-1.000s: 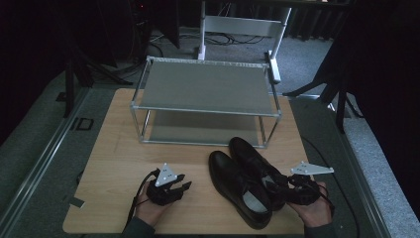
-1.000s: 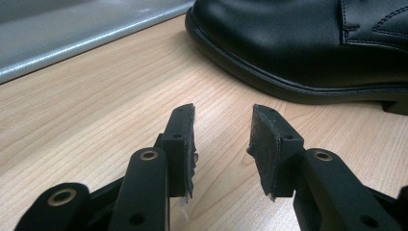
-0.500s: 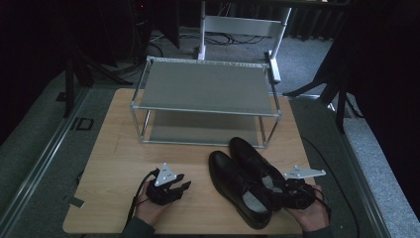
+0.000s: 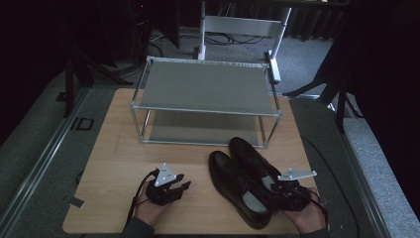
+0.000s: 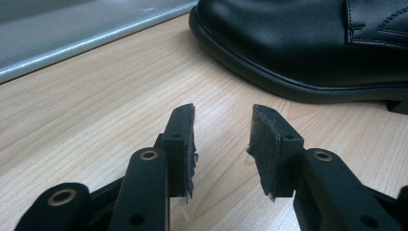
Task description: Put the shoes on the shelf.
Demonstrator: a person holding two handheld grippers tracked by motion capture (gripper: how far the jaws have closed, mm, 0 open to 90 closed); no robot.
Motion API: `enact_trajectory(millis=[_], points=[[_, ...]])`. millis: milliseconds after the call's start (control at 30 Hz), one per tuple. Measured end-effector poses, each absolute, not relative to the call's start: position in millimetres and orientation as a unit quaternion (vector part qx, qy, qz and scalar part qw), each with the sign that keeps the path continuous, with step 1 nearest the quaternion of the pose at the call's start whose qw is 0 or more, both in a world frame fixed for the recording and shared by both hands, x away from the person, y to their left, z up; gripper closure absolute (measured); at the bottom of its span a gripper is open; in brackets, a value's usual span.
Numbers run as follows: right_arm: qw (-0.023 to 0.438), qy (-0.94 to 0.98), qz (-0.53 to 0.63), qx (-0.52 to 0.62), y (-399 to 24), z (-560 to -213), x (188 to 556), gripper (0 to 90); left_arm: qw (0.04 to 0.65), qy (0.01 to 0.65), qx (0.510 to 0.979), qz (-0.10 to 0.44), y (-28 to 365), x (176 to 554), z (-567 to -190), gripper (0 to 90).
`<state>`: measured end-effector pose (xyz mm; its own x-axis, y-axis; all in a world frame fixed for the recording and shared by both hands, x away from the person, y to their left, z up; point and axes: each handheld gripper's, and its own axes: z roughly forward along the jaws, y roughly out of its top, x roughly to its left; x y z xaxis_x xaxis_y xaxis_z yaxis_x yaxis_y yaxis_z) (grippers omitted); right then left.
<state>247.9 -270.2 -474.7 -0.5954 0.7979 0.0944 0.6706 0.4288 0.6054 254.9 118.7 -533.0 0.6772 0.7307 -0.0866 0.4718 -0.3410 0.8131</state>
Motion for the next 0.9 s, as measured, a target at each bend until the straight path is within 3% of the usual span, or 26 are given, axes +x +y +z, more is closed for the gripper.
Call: enact_trajectory(millis=[900], points=[[0.048,0.854,0.281,0.435,-268.5,-473.6,253.4,56.1,0.437,0.374,0.805,0.145,117.7,254.6,-535.0,61.5]])
